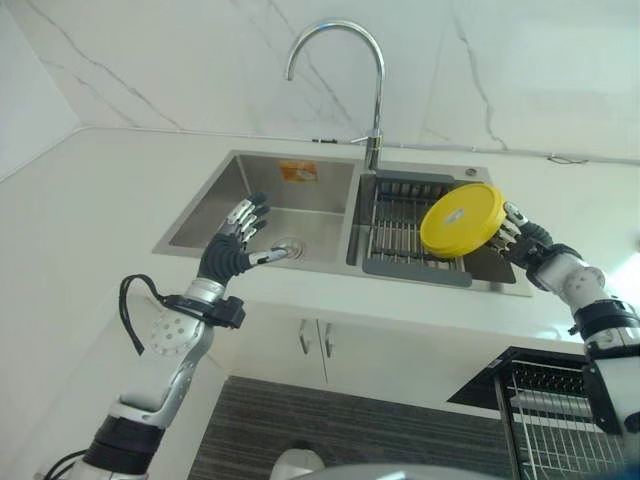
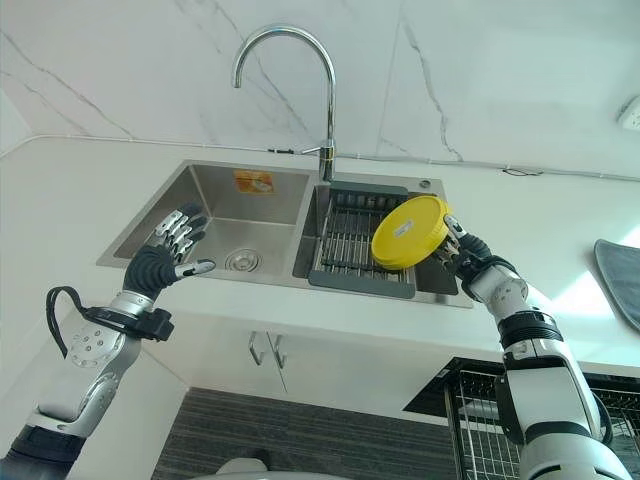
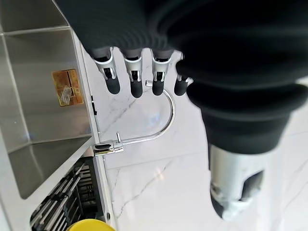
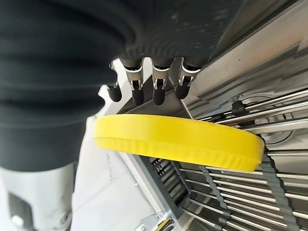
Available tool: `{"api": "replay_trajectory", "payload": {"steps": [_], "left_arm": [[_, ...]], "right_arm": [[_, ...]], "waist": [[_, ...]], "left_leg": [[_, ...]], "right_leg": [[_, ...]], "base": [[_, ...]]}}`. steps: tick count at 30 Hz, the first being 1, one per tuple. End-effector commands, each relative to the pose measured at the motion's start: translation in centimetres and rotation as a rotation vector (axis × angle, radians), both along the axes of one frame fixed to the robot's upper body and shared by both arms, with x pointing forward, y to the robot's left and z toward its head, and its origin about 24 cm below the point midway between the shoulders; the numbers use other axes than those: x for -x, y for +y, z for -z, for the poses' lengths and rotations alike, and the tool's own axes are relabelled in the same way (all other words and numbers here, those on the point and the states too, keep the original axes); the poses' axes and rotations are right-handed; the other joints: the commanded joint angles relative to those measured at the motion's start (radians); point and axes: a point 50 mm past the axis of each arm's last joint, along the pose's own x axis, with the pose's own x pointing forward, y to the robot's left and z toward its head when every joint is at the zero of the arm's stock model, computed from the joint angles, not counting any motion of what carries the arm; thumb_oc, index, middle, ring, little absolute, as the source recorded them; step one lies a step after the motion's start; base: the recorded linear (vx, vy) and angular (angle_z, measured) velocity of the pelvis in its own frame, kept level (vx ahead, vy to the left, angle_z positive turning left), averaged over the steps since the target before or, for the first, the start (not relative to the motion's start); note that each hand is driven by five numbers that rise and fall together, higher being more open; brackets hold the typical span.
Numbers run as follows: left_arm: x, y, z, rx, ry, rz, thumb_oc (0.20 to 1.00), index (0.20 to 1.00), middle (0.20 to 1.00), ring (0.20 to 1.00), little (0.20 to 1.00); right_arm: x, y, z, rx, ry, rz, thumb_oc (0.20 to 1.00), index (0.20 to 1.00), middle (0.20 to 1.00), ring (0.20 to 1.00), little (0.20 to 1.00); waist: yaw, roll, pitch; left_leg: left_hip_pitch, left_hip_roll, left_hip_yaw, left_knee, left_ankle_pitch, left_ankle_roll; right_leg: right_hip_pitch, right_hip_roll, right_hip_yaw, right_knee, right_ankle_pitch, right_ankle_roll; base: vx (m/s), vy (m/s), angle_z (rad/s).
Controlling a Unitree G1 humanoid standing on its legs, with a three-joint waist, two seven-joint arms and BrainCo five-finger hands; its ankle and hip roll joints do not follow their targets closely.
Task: Place the dishes in the dishwasher.
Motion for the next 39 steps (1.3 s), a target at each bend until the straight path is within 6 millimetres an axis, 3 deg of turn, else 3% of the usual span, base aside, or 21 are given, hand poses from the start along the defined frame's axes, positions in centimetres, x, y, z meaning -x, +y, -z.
{"api": "replay_trajectory", "payload": {"steps": [1, 30, 39], "left_arm": [[-0.5, -1.1, -2.1, -0.014, -0.082, 0.084, 1.000, 1.000, 1.000, 1.000, 1.000], [-0.5, -0.8, -2.2, -0.038, -0.068, 0.085, 1.000, 1.000, 1.000, 1.000, 1.000], [-0.7, -0.5, -2.7, -0.043, -0.089, 0.086, 1.000, 1.000, 1.000, 1.000, 1.000]], "right_arm": [[-2.2, -0.5, -5.9, 0.109, -0.139, -0.027, 1.000, 1.000, 1.000, 1.000, 1.000], [-2.3, -1.6, -6.8, 0.144, -0.112, 0.037, 1.000, 1.000, 1.000, 1.000, 1.000], [-2.3, -3.2, -9.0, 0.155, -0.184, 0.128, 1.000, 1.000, 1.000, 1.000, 1.000]], "waist": [[0.037, -0.008, -0.016], [0.067, -0.001, 0.021], [0.082, 0.015, 0.044]], "left_leg": [[0.010, 0.006, -0.011, 0.005, -0.081, -0.031], [-0.013, -0.005, -0.048, 0.005, -0.074, -0.026], [-0.051, -0.012, -0.075, 0.005, -0.065, -0.024]], "right_leg": [[0.036, -0.033, 0.021, 0.002, -0.111, 0.017], [0.029, -0.041, 0.028, 0.002, -0.106, 0.028], [0.001, -0.048, 0.031, 0.002, -0.098, 0.034]], "base": [[0.00, 0.000, 0.00], [0.01, -0.002, 0.02], [-0.03, 0.004, 0.05]]}}
